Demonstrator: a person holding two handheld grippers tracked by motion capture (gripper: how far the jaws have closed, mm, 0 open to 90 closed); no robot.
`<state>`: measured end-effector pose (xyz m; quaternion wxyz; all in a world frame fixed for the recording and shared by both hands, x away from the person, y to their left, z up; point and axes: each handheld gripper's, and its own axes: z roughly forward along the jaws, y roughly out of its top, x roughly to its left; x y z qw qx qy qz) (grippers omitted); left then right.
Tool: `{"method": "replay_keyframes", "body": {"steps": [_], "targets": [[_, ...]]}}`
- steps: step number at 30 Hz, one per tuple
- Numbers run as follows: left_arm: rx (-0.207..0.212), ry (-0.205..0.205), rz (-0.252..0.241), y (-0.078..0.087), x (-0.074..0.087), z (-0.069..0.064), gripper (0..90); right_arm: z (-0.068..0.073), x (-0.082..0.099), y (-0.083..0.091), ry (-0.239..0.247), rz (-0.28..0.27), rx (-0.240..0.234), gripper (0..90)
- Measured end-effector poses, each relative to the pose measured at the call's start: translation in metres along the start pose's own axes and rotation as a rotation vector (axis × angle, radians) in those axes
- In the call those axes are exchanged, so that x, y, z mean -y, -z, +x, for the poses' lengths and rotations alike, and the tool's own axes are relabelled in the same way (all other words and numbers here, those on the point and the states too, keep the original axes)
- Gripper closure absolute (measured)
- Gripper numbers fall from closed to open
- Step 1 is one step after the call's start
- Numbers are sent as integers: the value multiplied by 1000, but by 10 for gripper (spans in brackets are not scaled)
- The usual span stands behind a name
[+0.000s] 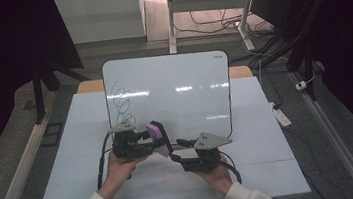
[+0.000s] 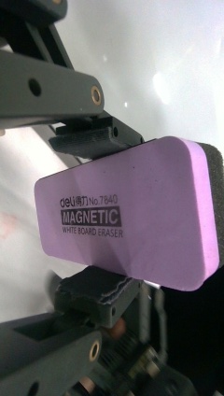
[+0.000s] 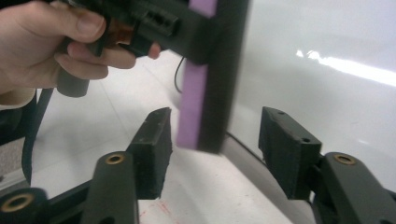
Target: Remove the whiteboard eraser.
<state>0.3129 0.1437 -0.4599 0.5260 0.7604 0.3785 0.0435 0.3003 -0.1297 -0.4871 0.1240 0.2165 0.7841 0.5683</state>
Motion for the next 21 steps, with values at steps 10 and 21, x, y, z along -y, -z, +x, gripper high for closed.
{"method": "replay_keyframes", "body": {"steps": [10,21], "targets": [[-81,-53,0,28,-5,2,399,-39,3,47,-33,23,113,388],[-135,-64,54,41,-2,8,400,-71,23,95,-41,94,217,384]]}}
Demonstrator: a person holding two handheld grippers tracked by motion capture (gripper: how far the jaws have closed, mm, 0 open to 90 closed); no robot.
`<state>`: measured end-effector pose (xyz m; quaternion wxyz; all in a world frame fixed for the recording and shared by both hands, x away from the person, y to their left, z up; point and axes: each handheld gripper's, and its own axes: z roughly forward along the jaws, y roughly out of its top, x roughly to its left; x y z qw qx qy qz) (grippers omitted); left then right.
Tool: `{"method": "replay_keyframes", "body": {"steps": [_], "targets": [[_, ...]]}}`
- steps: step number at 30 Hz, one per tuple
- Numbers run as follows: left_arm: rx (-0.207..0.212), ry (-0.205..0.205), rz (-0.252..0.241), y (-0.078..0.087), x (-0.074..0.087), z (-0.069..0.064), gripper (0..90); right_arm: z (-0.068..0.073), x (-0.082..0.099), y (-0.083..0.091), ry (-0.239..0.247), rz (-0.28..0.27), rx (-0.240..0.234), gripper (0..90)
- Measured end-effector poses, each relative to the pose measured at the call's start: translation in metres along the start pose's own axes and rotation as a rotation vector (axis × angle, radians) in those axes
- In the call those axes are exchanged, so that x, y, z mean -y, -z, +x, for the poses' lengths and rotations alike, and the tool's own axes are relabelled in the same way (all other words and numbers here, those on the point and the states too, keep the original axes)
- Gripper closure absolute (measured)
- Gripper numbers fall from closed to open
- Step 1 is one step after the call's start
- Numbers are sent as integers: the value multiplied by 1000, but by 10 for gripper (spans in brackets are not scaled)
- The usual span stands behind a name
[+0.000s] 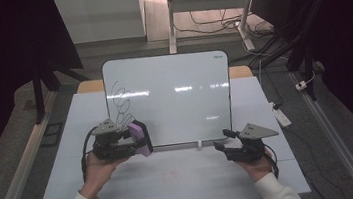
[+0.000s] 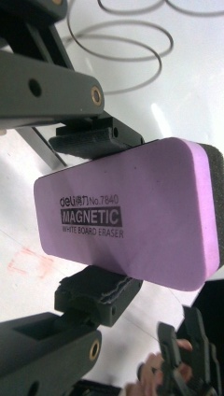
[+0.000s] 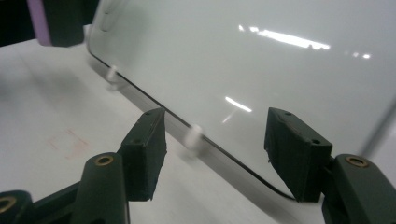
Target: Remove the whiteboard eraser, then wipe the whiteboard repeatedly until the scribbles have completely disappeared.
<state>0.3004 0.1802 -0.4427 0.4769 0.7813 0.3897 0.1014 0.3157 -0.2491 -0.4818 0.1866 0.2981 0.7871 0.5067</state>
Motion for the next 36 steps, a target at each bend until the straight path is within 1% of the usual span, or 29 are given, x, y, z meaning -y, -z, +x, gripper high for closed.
{"method": "replay_keyframes", "body": {"steps": [1,2,4,5,6,7,9,12,13,15,17,20,24,27,30,36], "targets": [[0,0,0,0,0,0,399,-3,2,3,1,1,11,384],[-22,-9,5,3,0,1,400,-6,5,6,4,0,18,384],[-49,-24,5,8,0,3,400,-10,9,12,2,7,40,385],[-49,-24,5,8,0,3,400,-10,9,12,2,7,40,385],[-62,-28,3,10,-1,4,400,-15,13,17,-9,1,58,385],[-85,-33,-3,16,-2,6,400,-17,15,19,-14,-1,65,385],[-99,-27,-9,22,-3,10,401,-21,18,22,-18,-7,79,386],[-124,-10,-19,31,-4,17,401,-26,20,25,-32,-17,82,387],[-124,-10,-19,31,-4,17,401,-26,21,25,-29,-15,88,387],[-142,4,-32,40,-5,23,402,-27,21,25,-25,-10,96,387],[-147,8,-36,42,-5,24,402,-28,22,24,-18,-6,108,385],[-166,14,-39,47,-4,29,402,-29,23,23,-10,6,114,384],[-167,13,-31,47,-3,31,403,-30,25,22,-8,15,109,385],[-176,5,-22,47,-4,31,403,-31,25,21,-6,19,116,384],[-178,4,-24,48,-5,32,403,-31,26,19,-4,28,118,384],[-199,3,-34,51,-14,33,402,-29,26,18,7,37,111,384]]}}
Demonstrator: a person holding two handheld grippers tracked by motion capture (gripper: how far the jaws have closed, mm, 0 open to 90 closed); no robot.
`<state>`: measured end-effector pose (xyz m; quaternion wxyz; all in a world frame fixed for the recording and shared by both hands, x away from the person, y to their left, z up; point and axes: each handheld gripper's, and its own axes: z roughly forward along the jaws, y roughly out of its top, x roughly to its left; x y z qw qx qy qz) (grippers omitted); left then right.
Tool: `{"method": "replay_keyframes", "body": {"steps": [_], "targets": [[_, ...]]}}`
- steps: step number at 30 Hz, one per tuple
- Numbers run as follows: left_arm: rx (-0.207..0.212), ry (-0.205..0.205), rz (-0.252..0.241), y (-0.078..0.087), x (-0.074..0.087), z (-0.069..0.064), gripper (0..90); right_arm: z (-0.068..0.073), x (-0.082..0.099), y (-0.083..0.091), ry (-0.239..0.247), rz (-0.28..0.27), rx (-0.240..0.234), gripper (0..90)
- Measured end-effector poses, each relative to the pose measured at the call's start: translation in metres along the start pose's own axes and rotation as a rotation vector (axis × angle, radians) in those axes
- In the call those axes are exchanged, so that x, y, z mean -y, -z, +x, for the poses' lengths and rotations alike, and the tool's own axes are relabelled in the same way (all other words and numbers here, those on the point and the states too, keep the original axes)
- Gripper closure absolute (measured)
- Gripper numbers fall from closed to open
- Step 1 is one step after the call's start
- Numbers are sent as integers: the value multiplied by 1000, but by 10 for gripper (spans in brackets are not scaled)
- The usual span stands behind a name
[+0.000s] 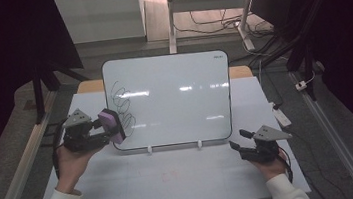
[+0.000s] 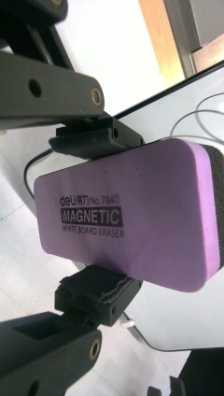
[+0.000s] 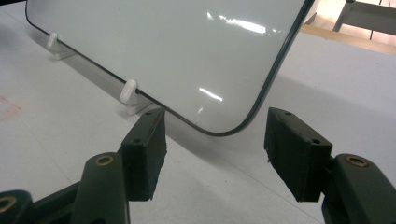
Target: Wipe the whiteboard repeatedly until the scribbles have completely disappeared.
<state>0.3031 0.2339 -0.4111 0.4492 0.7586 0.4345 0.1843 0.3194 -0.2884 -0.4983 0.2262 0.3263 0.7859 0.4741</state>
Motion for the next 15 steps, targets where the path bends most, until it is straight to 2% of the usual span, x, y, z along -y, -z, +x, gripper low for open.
{"method": "replay_keyframes", "body": {"steps": [3,4,8,11,15], "targets": [[-41,-16,13,0,-11,3,403,-1,0,0,-6,-4,-6,384],[-41,-16,13,0,-11,3,402,-1,1,0,-7,-3,-5,385],[-84,7,6,3,-26,18,402,-1,1,-1,-4,1,-1,385],[-95,23,4,1,-32,26,403,-1,1,-1,0,1,5,385],[-94,23,8,-6,-39,30,403,-2,1,-2,-11,3,11,385]]}}
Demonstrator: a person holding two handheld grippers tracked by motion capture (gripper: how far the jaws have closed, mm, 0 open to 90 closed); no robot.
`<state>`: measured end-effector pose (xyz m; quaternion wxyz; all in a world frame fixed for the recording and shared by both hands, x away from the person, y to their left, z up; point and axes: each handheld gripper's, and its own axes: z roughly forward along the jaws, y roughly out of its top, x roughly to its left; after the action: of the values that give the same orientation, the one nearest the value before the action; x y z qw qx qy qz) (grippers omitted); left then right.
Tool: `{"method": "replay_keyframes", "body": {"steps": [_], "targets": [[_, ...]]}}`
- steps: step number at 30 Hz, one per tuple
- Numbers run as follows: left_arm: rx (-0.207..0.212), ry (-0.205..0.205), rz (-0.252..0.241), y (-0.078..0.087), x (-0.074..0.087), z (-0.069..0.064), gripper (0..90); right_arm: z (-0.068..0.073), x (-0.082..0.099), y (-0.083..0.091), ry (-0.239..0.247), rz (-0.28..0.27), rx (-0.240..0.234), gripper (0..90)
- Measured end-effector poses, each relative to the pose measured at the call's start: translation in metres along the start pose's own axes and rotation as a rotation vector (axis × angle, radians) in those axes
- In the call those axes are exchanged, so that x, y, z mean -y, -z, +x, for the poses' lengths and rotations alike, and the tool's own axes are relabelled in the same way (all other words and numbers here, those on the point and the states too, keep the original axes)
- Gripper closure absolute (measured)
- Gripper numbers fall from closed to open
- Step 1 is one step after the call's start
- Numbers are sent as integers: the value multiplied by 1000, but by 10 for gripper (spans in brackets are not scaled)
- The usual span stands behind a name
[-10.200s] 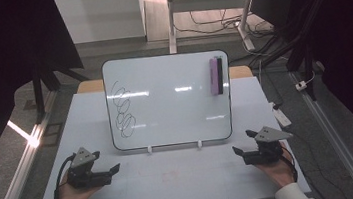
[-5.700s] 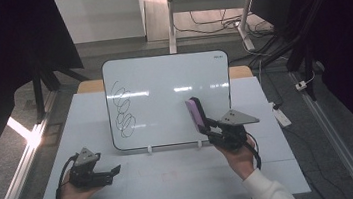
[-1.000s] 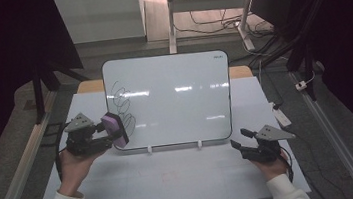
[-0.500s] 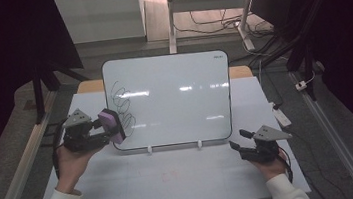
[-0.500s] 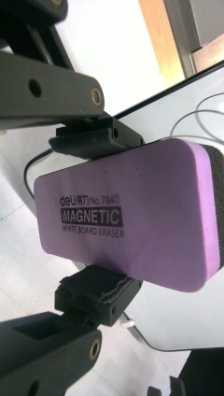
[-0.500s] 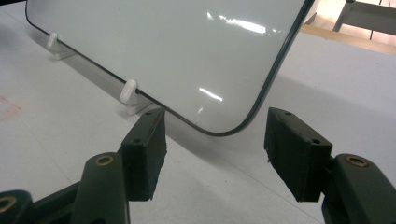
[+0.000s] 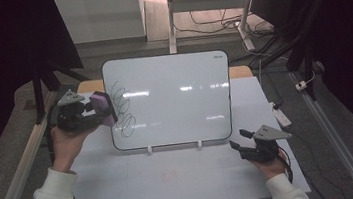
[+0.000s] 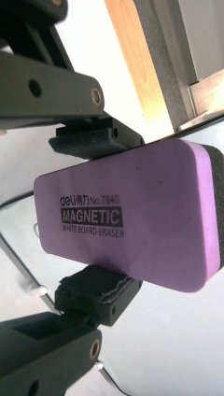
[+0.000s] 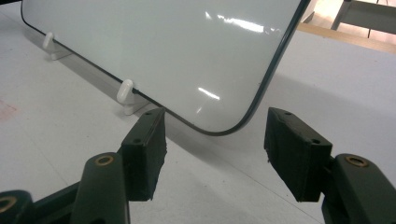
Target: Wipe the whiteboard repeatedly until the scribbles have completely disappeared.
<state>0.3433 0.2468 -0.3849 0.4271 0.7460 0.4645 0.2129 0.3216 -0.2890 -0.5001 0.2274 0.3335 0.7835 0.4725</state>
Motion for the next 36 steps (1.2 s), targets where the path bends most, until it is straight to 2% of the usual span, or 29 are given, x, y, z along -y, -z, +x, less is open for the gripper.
{"method": "replay_keyframes", "body": {"steps": [5,8,9,13,17,22,24,29,30,31,32,34,35,36], "targets": [[-15,-5,5,-7,-12,2,403,0,0,0,-5,2,1,384],[-28,-10,11,-13,-25,3,403,0,1,0,-1,3,2,384],[-43,-20,24,-18,-33,3,403,0,1,0,-2,2,2,384],[-55,-17,30,-28,-42,3,403,0,0,0,-2,-1,4,383],[-57,-5,21,-37,-45,3,406,0,1,0,0,-5,2,383],[-69,-11,18,-45,-48,0,408,0,1,0,-1,-7,0,382],[-82,-25,25,-51,-49,-4,409,0,1,0,1,-8,1,381],[-71,-53,60,-63,-48,-13,410,1,1,0,4,-12,-2,381],[-74,-79,79,-70,-47,-21,410,1,0,0,5,-9,-1,380],[-74,-79,79,-70,-47,-21,411,1,0,0,5,-9,-1,380],[-89,-117,92,-74,-45,-28,410,1,1,-1,8,-9,-1,379],[-93,-126,93,-74,-46,-29,411,1,0,0,9,-10,0,379],[-94,-115,86,-72,-46,-26,411,1,0,0,8,-11,1,379],[-119,-109,74,-69,-47,-23,411,1,0,0,6,-14,2,379]]}}
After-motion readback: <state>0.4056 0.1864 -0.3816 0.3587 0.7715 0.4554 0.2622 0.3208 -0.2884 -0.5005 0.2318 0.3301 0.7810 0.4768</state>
